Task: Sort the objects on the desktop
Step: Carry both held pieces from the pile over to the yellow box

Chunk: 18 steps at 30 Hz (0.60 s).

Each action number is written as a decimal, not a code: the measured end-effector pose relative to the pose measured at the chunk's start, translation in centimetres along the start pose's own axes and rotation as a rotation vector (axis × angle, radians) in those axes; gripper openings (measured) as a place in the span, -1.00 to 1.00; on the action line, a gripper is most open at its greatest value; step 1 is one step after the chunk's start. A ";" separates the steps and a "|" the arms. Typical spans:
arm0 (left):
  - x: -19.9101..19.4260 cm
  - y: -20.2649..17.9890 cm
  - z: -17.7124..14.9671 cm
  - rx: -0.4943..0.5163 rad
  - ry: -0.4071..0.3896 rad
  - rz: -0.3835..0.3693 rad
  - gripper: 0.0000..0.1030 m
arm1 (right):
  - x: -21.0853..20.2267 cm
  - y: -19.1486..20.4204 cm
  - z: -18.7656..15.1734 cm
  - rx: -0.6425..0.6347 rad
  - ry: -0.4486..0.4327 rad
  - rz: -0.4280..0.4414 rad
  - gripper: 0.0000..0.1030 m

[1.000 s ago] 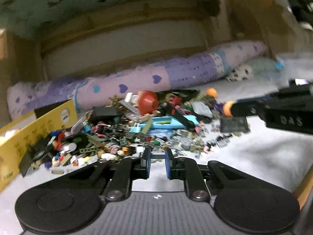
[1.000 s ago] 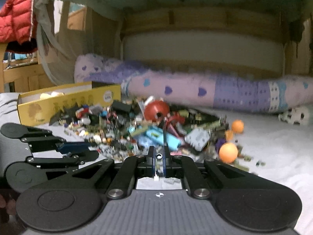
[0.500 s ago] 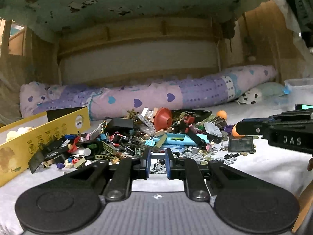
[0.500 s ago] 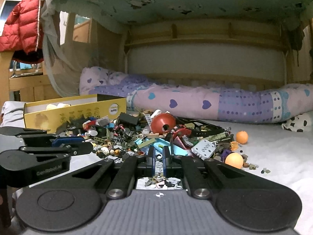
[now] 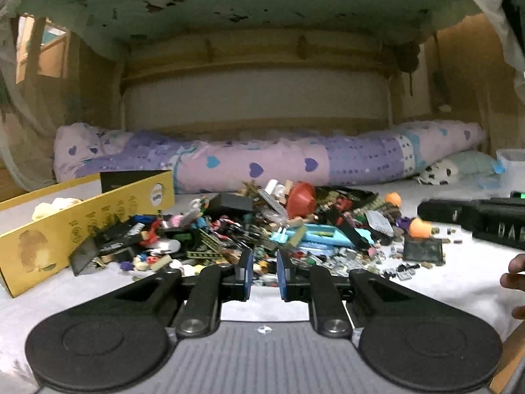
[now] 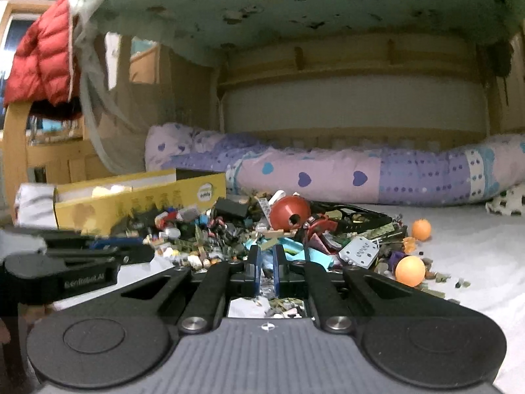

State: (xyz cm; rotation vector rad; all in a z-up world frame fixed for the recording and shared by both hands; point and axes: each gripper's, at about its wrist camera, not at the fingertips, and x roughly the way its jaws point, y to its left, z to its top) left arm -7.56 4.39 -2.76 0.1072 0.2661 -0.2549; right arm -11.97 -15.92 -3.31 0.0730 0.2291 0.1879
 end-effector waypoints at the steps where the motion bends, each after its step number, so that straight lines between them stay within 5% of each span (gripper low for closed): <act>1: -0.2 0.3 0.1 -0.007 0.001 -0.002 -0.67 | -0.2 0.0 0.3 0.014 -0.025 0.001 -0.81; 7: -2.4 1.6 0.8 0.038 -0.015 -0.002 -0.81 | 0.0 1.5 2.0 0.008 -0.087 0.027 -0.81; 18: -4.5 4.3 1.8 0.020 -0.051 0.101 -0.88 | 3.0 5.1 3.4 0.006 -0.010 0.139 -0.82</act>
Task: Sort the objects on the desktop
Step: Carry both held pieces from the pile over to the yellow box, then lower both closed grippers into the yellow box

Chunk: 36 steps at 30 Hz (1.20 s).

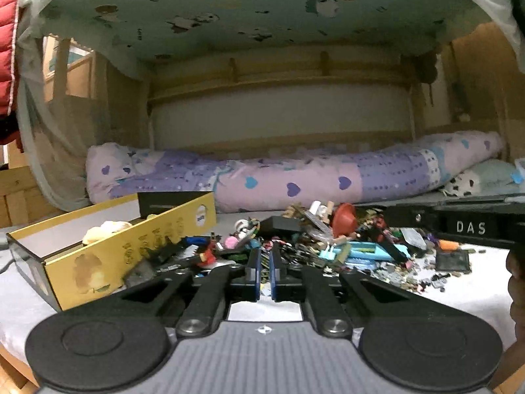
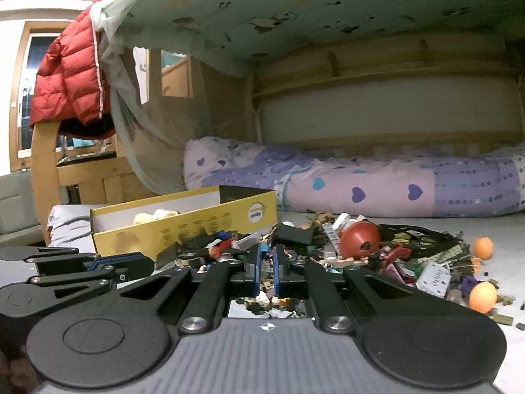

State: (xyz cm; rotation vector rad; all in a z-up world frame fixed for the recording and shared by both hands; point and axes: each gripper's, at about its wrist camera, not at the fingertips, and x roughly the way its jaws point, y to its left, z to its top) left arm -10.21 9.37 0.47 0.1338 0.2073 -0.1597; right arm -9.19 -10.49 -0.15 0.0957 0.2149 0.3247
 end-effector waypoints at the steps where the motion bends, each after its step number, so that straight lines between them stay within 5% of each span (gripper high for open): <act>1: 0.0 0.3 0.1 -0.005 0.001 0.004 -0.88 | 0.2 0.2 0.2 -0.004 0.004 -0.005 -0.82; 18: -1.3 5.6 1.4 -0.016 -0.027 0.183 -0.87 | 2.8 2.9 1.7 -0.030 0.012 0.092 -0.82; 36: -2.6 9.4 1.2 -0.035 -0.029 0.267 -0.85 | 5.6 6.9 2.3 -0.058 0.047 0.231 -0.81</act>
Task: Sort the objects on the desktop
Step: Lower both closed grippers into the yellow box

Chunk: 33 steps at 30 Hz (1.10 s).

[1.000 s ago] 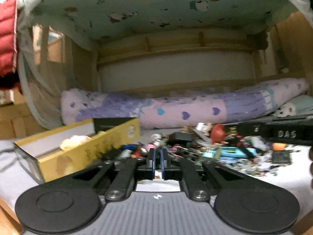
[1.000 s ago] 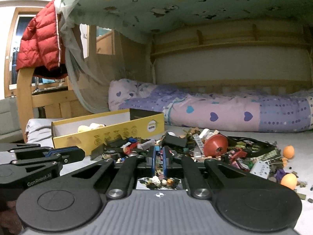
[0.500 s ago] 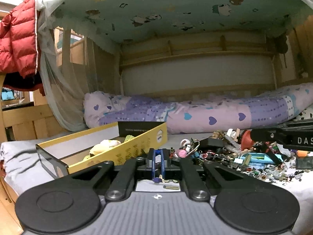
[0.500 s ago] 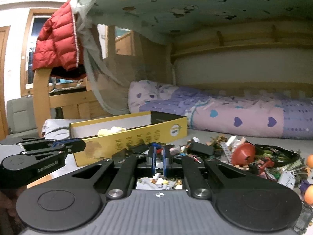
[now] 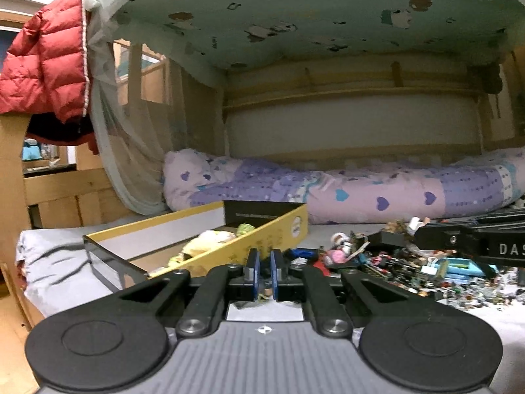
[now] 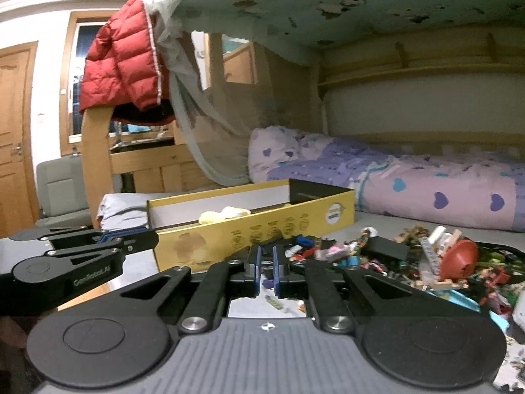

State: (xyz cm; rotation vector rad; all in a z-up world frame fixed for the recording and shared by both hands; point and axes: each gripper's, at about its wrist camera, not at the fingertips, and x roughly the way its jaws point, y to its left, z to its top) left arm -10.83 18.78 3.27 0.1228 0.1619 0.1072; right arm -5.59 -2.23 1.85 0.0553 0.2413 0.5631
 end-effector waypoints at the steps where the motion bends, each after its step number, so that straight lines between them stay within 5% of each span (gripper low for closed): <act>1: 0.1 0.2 0.1 0.000 -0.002 0.013 -0.85 | 0.2 0.2 0.0 -0.002 -0.001 0.005 -0.81; 10: 0.6 2.7 0.6 -0.049 0.009 0.072 -0.85 | 2.5 1.3 1.0 0.001 0.000 0.052 -0.78; 33: 2.7 5.2 0.1 -0.153 0.126 0.066 -0.97 | 6.4 3.1 1.5 0.007 0.011 0.106 -0.81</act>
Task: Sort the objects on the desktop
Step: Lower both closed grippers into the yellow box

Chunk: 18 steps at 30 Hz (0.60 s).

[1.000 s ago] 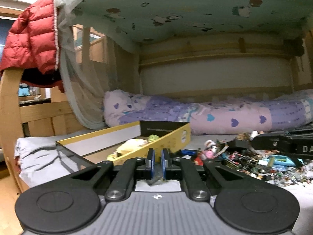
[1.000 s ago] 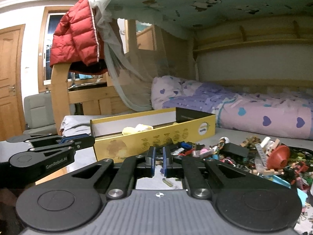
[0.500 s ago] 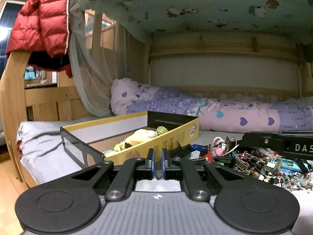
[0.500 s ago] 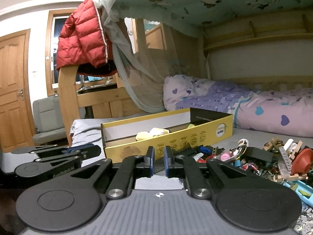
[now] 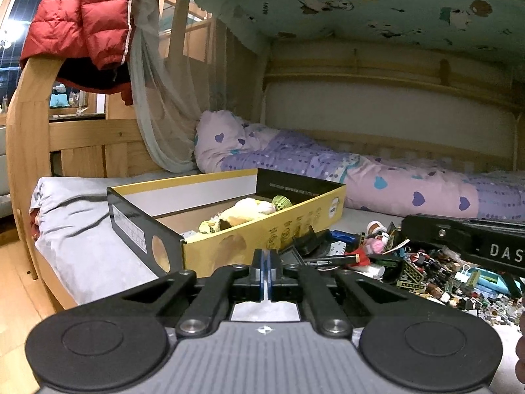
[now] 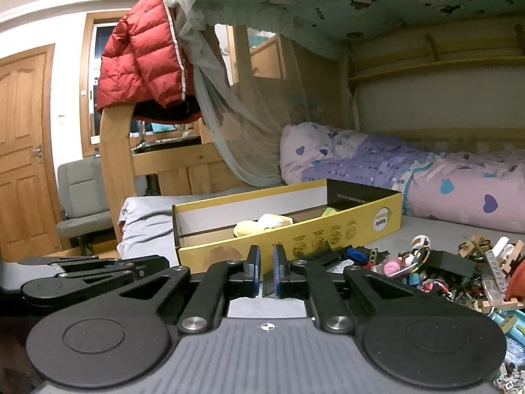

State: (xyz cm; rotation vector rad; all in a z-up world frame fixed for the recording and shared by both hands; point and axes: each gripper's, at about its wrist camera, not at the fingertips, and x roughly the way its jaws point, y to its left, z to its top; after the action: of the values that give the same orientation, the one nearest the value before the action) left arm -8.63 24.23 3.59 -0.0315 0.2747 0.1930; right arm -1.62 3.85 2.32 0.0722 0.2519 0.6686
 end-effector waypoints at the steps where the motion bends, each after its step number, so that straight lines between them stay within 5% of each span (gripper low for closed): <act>1: 0.0 0.0 0.0 0.001 0.002 -0.003 -0.97 | 0.1 0.1 0.0 -0.004 -0.001 0.003 -0.81; 11: 0.5 0.3 0.7 -0.006 -0.012 -0.037 -0.97 | 1.3 0.7 0.0 -0.012 0.016 0.012 -0.81; 18: 0.9 1.0 2.7 0.090 -0.141 -0.026 -0.95 | 2.6 1.0 1.1 -0.021 0.004 0.022 -0.81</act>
State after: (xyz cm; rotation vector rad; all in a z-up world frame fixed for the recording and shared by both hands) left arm -7.21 25.52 5.95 0.0674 0.1426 0.1559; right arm 0.02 6.24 2.99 0.0536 0.2485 0.6928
